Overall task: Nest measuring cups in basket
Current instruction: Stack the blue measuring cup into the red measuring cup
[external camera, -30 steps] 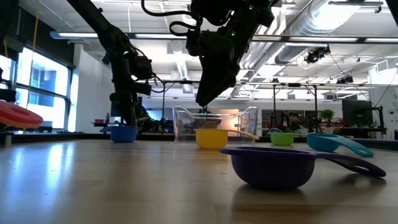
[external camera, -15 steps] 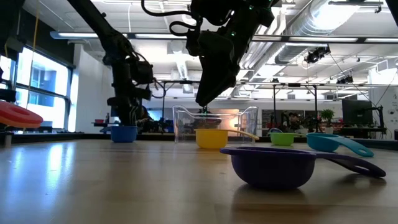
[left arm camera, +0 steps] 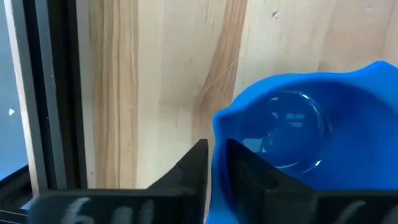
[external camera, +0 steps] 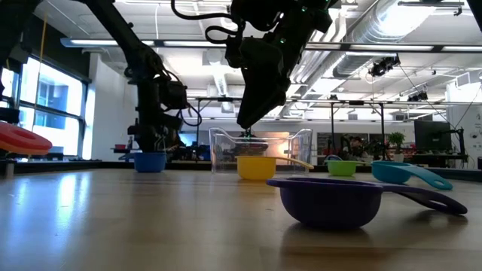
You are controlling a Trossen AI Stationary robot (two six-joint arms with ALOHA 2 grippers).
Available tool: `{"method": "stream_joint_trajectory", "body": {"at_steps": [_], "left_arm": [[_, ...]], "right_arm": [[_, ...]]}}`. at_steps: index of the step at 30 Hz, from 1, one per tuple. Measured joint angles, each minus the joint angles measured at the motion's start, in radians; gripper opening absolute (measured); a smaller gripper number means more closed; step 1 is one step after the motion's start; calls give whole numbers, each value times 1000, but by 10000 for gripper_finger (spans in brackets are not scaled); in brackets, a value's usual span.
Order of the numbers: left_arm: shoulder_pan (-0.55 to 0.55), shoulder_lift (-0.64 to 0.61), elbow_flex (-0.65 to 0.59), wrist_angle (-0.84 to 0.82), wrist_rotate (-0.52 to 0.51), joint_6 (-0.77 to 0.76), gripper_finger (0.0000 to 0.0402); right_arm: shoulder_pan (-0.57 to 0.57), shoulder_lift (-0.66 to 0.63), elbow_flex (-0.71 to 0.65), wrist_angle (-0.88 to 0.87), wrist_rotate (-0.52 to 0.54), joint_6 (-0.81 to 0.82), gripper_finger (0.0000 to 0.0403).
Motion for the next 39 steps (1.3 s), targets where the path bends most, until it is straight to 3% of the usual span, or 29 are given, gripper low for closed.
{"method": "stream_joint_trajectory", "body": {"at_steps": [3, 10, 18, 28, 39], "left_arm": [[0, -4, 2, -15, 8, -18, 11], [-21, -34, 0, -75, 4, -130, 5], [-118, -160, -1, -219, 29, -326, 4], [-411, -317, -1, -445, 113, -829, 4], [-817, -354, -1, -487, 118, -1371, 4]], "right_arm": [[0, 0, 0, 0, 0, 2, 129], [0, 0, 0, 0, 0, 23, 129], [0, 0, 0, 0, 0, 23, 129], [23, 0, 0, 0, 0, 86, 129], [95, 0, 0, 18, 0, 131, 129]]}}
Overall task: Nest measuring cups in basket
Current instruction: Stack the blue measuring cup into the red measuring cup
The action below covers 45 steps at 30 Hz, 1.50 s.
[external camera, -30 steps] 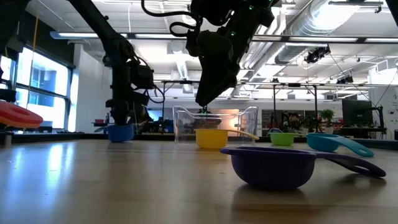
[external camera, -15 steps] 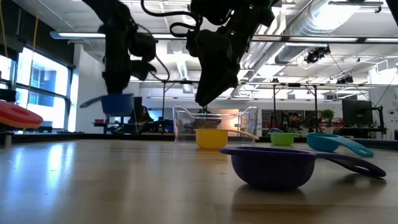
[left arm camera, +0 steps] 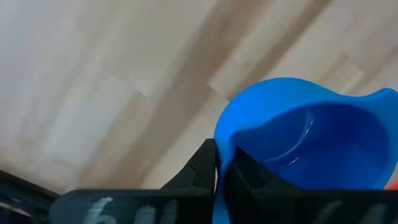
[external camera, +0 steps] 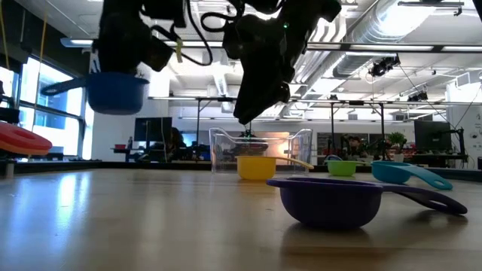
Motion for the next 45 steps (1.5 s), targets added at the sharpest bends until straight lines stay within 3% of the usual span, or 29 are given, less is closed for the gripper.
{"method": "stream_joint_trajectory", "body": {"at_steps": [7, 15, 31, 45], "left_arm": [[-143, 44, 0, 33, -1, -117, 4], [-224, 146, 0, 215, 24, -77, 5], [-230, 350, 0, 260, -4, 6, 5], [-215, 363, 1, 276, -7, 33, 25]], "right_arm": [[72, 0, 0, 3, 0, 27, 129], [157, 0, 0, 4, 0, 71, 129], [233, 0, 0, -3, 19, 69, 129], [232, 0, 0, -4, 21, 68, 129]]}}
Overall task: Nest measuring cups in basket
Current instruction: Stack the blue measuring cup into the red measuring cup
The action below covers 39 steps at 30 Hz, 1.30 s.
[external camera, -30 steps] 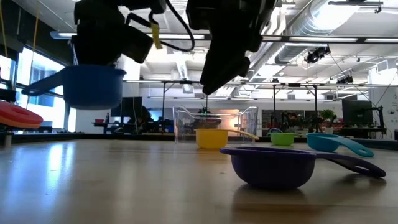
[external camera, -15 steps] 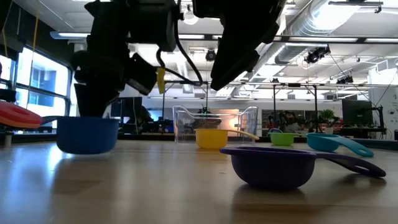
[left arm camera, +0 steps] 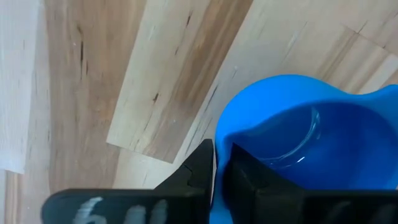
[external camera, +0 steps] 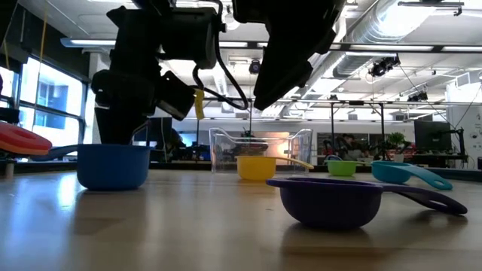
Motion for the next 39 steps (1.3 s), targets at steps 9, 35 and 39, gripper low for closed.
{"method": "stream_joint_trajectory", "body": {"at_steps": [9, 35, 39], "left_arm": [[0, 0, 0, 4, 0, 23, 62], [-13, -292, 53, -166, 5, -10, 74], [-52, -364, 52, -192, -15, -23, 74]], "right_arm": [[0, 0, 0, 0, 0, 0, 129], [0, 0, 0, 1, 70, 184, 129], [0, 0, 0, 41, 106, 230, 129]]}}
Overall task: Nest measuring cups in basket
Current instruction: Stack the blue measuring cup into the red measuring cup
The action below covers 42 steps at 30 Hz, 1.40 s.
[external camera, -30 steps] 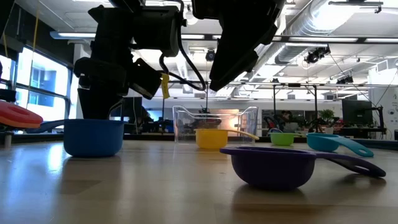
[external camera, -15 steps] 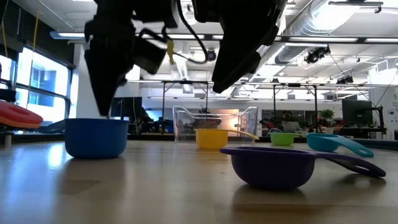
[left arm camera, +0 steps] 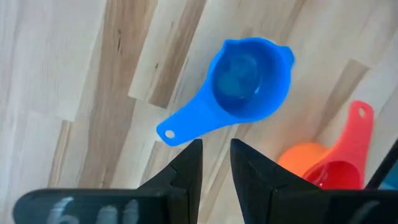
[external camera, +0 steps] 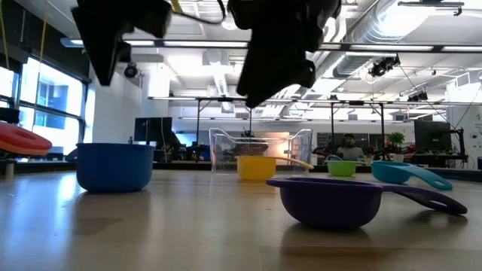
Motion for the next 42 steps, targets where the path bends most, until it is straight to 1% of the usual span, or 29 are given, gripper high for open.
{"method": "stream_joint_trajectory", "body": {"at_steps": [3, 6, 12, 14, 19, 24, 29, 33, 37, 42], "left_arm": [[-55, -45, 0, -7, -67, -47, 74], [-120, -80, 0, -18, -129, -96, 74], [-227, -114, 0, -17, -150, -198, 74], [-254, -119, 0, -18, -150, -214, 74], [-301, -119, 0, -31, -151, -205, 74], [-312, -119, 0, -35, -152, -161, 74], [-304, -126, 0, -46, -165, -118, 74], [-289, -143, -1, -73, -180, -116, 74], [-270, -169, -1, -86, -183, -124, 74], [-253, -205, -1, -85, -204, -141, 74]], "right_arm": [[0, 0, 0, 51, 0, 1, 129], [-2, 0, 0, 112, 0, -62, 129], [-45, 0, 0, 221, -7, -238, 129], [-70, 0, 0, 259, -44, -274, 129], [-140, 0, 0, 328, -180, -337, 129], [-192, 0, 0, 380, -262, -438, 129], [-206, 0, 0, 425, -339, -522, 129], [-204, 0, 0, 455, -358, -554, 129], [-201, 1, 60, 402, -361, -606, 129], [-188, 1, 137, 299, -361, -730, 129]]}}
